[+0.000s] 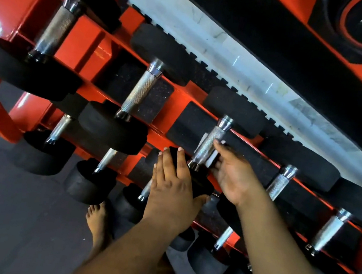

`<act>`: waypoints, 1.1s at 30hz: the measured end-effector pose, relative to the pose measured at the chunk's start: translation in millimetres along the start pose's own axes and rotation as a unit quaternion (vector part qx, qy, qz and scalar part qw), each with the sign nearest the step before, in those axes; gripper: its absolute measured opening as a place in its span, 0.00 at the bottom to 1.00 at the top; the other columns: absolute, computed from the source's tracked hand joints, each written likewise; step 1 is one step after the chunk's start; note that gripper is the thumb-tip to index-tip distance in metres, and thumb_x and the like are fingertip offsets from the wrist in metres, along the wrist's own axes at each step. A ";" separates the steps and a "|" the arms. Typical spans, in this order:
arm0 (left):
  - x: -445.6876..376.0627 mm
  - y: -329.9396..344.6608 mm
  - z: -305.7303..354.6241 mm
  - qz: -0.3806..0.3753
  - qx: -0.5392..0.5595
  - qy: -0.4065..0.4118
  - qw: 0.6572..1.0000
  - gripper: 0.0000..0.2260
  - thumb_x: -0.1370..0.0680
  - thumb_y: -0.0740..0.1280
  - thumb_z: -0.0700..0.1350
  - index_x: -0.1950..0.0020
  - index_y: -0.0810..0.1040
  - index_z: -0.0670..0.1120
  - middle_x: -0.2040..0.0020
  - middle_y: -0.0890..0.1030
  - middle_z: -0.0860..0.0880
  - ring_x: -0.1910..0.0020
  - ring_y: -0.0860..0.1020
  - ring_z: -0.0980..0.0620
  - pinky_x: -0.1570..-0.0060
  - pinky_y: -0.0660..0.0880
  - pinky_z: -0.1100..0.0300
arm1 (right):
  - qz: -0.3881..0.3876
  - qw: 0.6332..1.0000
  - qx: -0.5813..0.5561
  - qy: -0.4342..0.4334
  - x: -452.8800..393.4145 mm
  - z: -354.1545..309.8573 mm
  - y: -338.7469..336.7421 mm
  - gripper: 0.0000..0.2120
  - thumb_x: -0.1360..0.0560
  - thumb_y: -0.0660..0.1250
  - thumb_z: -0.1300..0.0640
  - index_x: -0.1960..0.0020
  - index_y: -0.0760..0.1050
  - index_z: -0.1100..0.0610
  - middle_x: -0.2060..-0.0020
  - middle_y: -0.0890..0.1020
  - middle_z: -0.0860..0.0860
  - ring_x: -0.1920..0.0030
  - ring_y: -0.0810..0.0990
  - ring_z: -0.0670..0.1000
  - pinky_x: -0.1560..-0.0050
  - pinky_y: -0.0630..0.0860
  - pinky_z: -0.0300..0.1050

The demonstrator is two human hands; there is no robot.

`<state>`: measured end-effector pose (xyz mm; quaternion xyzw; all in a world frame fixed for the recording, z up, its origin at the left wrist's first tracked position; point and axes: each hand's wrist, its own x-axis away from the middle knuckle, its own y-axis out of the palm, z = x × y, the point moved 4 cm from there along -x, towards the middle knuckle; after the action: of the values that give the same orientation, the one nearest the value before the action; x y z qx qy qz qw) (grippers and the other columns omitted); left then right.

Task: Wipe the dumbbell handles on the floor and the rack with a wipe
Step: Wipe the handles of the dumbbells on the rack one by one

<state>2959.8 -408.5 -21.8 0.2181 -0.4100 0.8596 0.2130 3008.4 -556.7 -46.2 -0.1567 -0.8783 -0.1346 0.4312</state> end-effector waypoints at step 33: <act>-0.5 -3.1 -3.6 -0.031 0.019 0.020 0.999 0.52 0.23 0.68 0.63 0.19 0.31 0.47 0.19 0.32 0.41 0.20 0.33 0.43 0.21 0.37 0.49 | 0.110 0.611 0.648 -0.441 30.2 6.3 -7.5 0.30 0.26 0.71 0.69 0.26 0.72 0.58 0.32 0.78 0.58 0.38 0.82 0.59 0.44 0.81 0.52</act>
<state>2961.2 -403.9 -22.2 0.2171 -0.3818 0.8648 0.2435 2983.4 -556.4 -26.6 0.0276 -0.7965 0.6039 -0.0077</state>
